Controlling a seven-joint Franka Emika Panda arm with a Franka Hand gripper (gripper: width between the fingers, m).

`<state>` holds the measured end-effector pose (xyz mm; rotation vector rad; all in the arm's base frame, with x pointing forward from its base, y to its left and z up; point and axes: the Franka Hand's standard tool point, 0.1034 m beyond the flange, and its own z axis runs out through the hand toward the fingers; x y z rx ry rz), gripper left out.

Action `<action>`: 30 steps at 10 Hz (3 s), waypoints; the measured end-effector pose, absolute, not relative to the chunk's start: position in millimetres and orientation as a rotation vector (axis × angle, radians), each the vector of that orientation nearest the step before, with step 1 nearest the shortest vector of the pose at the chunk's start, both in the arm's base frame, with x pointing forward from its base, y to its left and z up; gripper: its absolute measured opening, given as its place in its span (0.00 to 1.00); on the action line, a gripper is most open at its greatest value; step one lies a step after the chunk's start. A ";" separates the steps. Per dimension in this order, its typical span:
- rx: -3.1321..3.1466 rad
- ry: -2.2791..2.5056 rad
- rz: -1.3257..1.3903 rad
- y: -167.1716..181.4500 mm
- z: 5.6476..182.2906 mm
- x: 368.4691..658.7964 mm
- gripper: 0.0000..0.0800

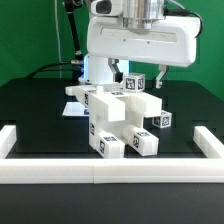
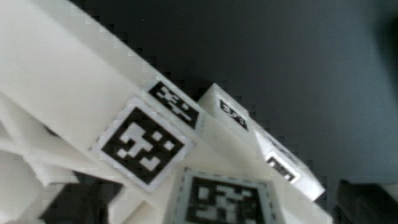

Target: Assemble chair

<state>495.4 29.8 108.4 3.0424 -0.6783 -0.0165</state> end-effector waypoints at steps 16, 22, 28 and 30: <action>2.939 1.028 0.000 20.3 113.6 501.1 0.36; 3.066 0.551 0.007 20.9 113.5 501.0 0.36; 3.122 -0.082 0.014 22.6 113.0 500.8 0.36; 3.115 -0.243 0.015 23.0 112.9 500.7 0.36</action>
Offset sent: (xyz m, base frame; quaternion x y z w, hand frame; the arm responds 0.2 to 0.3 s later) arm 0.0006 0.0049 0.0048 0.0166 0.0224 -0.2485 0.9682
